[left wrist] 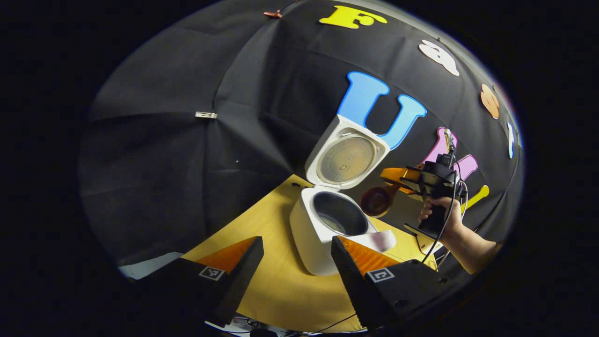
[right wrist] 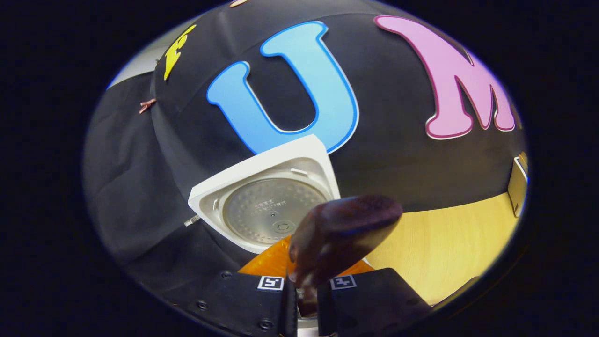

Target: Close the left gripper, press the button to open the rice cooker; take a wooden spoon from the chopstick holder with the right hand, scoop a spoonful of rice and pour it into the rice cooker, then put the wooden spoon back into the chopstick holder.

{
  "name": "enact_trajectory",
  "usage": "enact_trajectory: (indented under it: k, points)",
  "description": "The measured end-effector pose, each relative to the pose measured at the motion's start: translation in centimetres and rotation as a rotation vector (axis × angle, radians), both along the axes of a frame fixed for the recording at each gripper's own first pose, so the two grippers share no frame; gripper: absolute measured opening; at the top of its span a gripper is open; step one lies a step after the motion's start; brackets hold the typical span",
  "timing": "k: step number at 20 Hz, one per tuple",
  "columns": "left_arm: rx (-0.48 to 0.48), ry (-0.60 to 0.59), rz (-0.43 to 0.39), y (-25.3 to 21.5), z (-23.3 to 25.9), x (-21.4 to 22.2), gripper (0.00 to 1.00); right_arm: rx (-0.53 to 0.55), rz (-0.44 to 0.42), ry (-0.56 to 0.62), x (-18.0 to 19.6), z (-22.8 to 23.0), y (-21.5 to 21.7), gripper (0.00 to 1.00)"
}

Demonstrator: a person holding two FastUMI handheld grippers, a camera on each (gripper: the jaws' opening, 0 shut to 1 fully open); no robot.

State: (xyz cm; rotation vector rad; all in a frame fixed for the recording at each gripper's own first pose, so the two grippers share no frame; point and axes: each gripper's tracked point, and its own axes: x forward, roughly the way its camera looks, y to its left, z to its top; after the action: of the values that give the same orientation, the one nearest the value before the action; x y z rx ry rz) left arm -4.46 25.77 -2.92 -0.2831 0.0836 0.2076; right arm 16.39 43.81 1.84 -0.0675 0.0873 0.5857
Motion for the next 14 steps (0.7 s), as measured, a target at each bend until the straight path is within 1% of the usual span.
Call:
enact_trajectory:
  k: [3,7,12,14]
  points:
    - [0.052,-0.004,-0.037,-3.3,1.1,1.4,0.94,0.010,-0.009,-0.030,-0.5,2.4,-3.4,0.20]
    - [0.108,0.003,-0.085,-7.6,2.2,3.4,0.94,0.060,-0.056,-0.045,0.0,5.6,-9.4,0.20]
    - [0.122,-0.002,-0.122,-11.9,3.3,5.3,0.94,0.091,-0.141,-0.095,-0.2,9.2,-18.0,0.21]
    - [0.134,0.004,-0.145,-13.6,3.3,5.8,0.94,0.112,-0.194,-0.113,0.1,10.4,-22.2,0.21]
